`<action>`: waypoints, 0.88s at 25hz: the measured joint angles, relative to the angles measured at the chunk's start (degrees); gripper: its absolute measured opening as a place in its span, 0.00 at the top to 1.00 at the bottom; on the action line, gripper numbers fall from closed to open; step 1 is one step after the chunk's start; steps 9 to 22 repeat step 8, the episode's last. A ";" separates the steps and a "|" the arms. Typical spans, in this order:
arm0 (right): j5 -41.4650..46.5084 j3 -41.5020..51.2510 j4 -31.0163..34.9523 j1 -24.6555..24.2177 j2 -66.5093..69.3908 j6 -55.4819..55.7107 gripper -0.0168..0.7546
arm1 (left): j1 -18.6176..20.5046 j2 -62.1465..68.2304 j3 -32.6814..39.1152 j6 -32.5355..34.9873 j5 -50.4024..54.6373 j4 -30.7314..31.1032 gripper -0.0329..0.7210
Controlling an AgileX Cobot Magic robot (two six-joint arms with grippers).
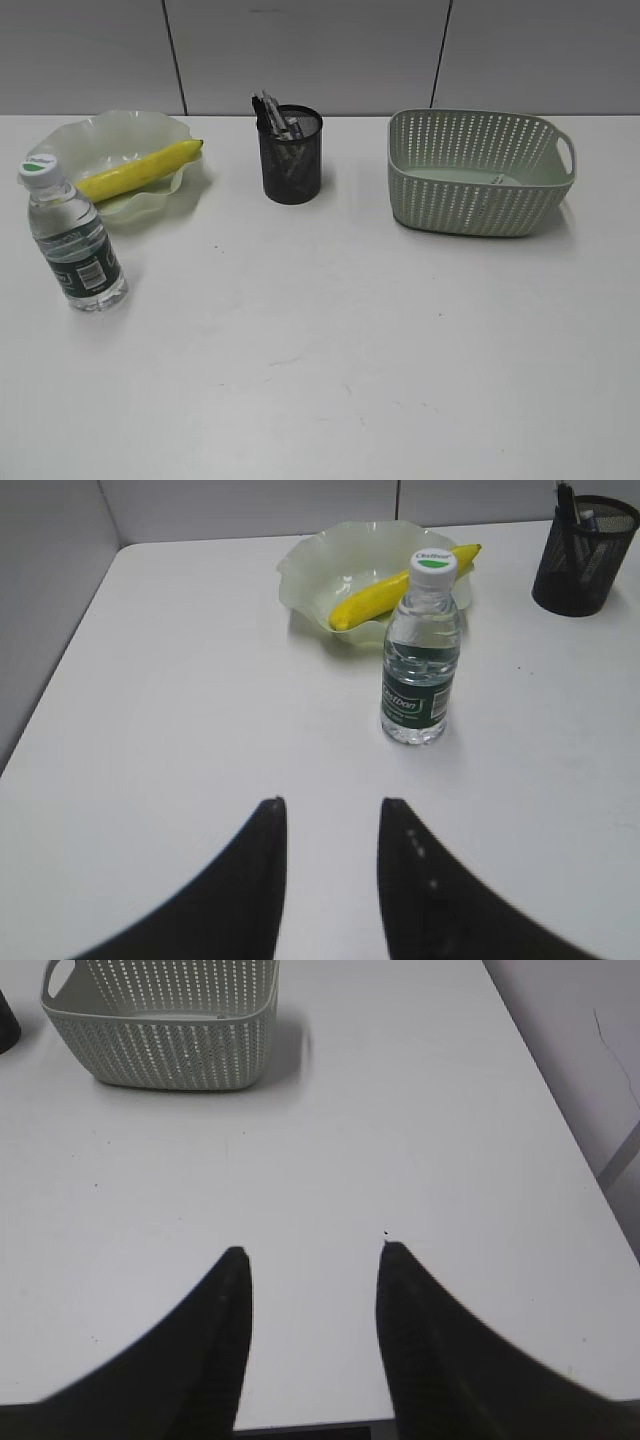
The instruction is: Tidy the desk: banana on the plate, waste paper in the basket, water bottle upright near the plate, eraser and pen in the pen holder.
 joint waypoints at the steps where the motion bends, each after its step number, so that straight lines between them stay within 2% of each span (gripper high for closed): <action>1: 0.00 0.00 0.00 0.00 0.00 0.00 0.54 | 0.00 0.00 0.00 0.00 0.00 0.00 0.64; 22: 0.00 0.00 0.00 0.00 0.00 0.00 0.54 | 0.00 0.00 0.00 0.00 0.00 0.00 0.64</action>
